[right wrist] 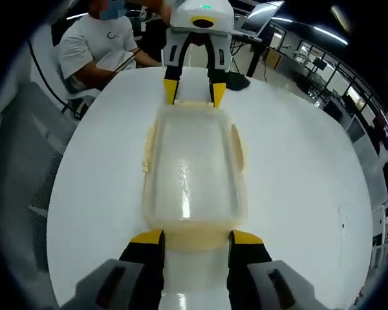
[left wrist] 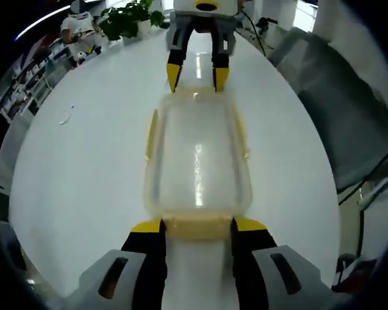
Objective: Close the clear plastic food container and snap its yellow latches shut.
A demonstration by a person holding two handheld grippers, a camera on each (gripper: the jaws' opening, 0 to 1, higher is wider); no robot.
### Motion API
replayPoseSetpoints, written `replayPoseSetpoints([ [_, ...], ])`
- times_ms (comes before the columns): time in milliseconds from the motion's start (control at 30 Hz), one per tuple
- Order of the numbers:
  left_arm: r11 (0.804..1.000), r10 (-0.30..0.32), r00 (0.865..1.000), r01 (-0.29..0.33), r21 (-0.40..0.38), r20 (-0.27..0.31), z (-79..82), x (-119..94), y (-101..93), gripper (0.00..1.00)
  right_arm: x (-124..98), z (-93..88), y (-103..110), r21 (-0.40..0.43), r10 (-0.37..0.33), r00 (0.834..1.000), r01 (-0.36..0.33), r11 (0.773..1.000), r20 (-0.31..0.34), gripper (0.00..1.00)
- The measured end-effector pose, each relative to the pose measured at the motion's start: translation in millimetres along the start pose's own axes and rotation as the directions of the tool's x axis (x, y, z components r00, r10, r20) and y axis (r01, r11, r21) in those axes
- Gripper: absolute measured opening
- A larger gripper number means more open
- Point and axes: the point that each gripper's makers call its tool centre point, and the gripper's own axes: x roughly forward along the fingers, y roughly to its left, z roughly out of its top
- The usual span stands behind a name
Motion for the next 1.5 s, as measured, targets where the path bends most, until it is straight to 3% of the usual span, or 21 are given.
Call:
replayPoseSetpoints([
  [300,1.0,-0.008,1.0,0.008,-0.011,0.018,23.4,-25,-9.1,0.37,-31,8.0,3,-0.001,0.034,0.999,-0.034,0.999,0.024,0.36],
  [700,1.0,-0.004,1.0,0.005,-0.018,0.019,67.4,-36,-11.1,0.37,-74,-4.1,3,-0.003,0.036,0.999,-0.036,0.999,0.038,0.36],
  [1267,1.0,-0.02,1.0,0.02,0.003,0.01,136.1,-11,-13.7,0.37,-124,-58.4,8,0.024,0.006,1.0,-0.007,1.0,0.014,0.36],
  [1500,0.999,-0.032,0.999,0.032,0.011,0.0,161.3,8,-14.8,0.37,-135,-90.9,9,0.03,0.005,1.0,-0.004,1.0,-0.013,0.36],
])
